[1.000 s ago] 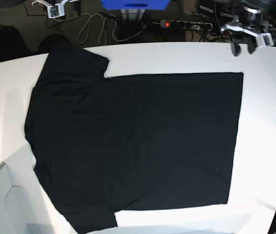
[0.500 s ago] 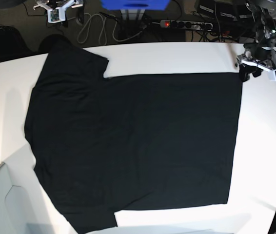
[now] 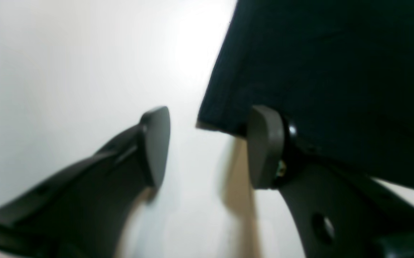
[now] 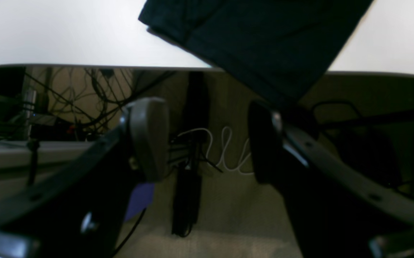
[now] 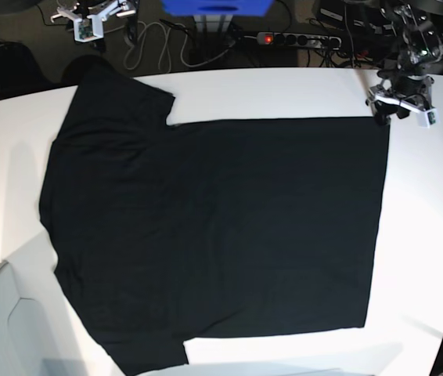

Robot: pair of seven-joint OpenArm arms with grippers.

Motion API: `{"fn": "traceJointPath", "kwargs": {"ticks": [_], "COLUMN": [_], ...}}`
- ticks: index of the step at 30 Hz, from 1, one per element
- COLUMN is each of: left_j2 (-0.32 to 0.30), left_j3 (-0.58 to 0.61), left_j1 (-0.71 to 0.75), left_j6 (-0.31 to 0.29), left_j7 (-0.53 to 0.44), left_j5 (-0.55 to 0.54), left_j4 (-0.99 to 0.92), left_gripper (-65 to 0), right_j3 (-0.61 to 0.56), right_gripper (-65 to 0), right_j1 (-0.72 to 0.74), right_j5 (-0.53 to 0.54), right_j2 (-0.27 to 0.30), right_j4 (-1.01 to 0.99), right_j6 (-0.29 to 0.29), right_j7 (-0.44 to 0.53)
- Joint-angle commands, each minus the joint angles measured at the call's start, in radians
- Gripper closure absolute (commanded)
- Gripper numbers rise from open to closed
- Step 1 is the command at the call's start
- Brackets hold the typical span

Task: Fold the T-shirt properly
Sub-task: 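Move the left gripper down to the shirt's shoulder corner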

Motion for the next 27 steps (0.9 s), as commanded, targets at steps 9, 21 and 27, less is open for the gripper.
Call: {"fn": "traceJointPath", "kwargs": {"ticks": [9,21,27], "left_j2": [-0.012,0.014,0.015], "left_j3": [-0.004,-0.004,-0.004], "left_j1": [-0.035,-0.037,-0.037], "left_j6": [-0.070,-0.105,-0.108], "left_j7": [-0.004,-0.004,-0.004], "left_j5": [-0.004,0.007,0.007], "left_j4": [-0.078,-0.089,-0.089], "left_gripper": [-27.2,-14.9,-1.1], "right_j3": [0.042,0.045,0.045], "right_gripper": [-34.5,-34.5,-34.6], "right_j1": [-0.020,0.003,0.026], "right_j5": [-0.003,-0.003,-0.003], "right_j2": [-0.003,-0.005,-0.005], "right_j4": [0.024,0.029,0.047], "right_j6": [0.004,0.004,0.004], "right_j7": [0.031,0.032,0.032]}}
